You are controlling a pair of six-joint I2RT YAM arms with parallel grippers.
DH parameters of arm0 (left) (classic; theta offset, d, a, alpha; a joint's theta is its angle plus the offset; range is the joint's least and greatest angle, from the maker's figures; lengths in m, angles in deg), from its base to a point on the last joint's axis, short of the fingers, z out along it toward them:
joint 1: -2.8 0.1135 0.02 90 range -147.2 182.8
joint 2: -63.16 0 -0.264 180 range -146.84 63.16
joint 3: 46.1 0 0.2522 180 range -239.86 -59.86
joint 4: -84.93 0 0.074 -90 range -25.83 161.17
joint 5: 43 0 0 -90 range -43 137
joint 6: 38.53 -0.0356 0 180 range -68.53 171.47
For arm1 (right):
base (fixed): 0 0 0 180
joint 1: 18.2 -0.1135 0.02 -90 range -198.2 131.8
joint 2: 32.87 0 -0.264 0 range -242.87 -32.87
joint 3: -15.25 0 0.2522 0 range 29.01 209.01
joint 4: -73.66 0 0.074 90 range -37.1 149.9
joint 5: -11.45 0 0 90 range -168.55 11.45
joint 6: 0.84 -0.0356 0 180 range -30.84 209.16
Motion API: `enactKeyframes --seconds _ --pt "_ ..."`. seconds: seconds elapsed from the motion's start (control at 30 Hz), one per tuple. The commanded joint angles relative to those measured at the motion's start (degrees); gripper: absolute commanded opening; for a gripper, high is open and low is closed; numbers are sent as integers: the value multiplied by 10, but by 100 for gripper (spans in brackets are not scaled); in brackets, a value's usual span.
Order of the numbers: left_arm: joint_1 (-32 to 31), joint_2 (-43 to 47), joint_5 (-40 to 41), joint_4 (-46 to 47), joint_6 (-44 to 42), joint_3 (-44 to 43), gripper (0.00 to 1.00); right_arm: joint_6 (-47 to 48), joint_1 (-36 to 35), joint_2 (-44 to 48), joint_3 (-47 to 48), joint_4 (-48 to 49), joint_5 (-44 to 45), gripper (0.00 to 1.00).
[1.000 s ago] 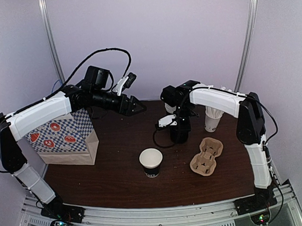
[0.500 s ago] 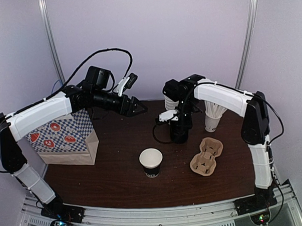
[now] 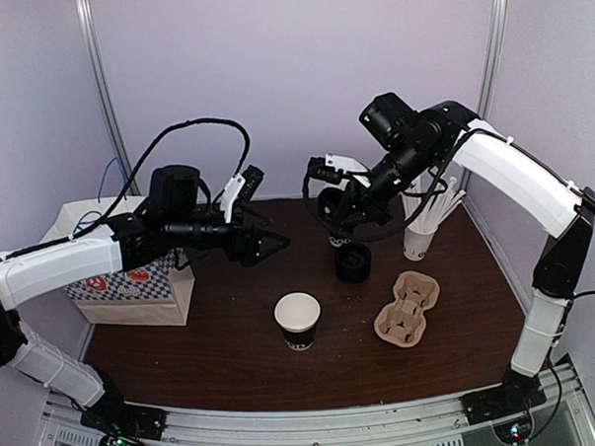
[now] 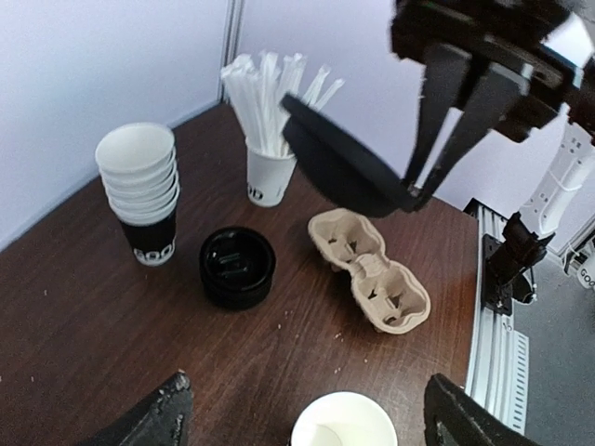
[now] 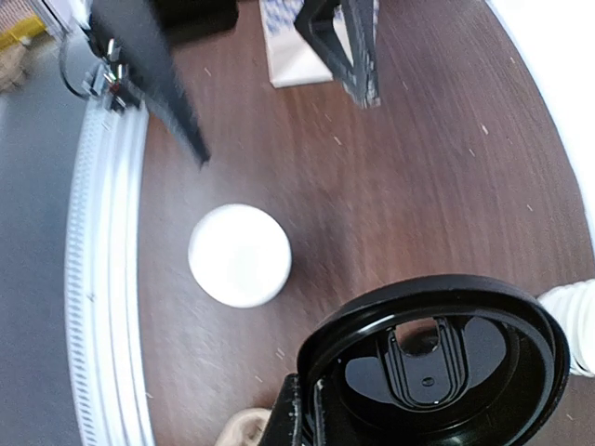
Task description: Pack the takeout coffee
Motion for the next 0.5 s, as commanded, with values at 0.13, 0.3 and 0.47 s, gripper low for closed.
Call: enactKeyframes --seconds 0.13,0.3,0.47 --pt "-59 92 70 323 -39 150 89 -104 3 -5 2 66 -235 2" --pt "-80 71 105 411 -17 179 89 -132 3 -16 20 73 -288 3" --pt "-95 43 143 468 5 179 92 -139 3 -18 16 76 -302 3"
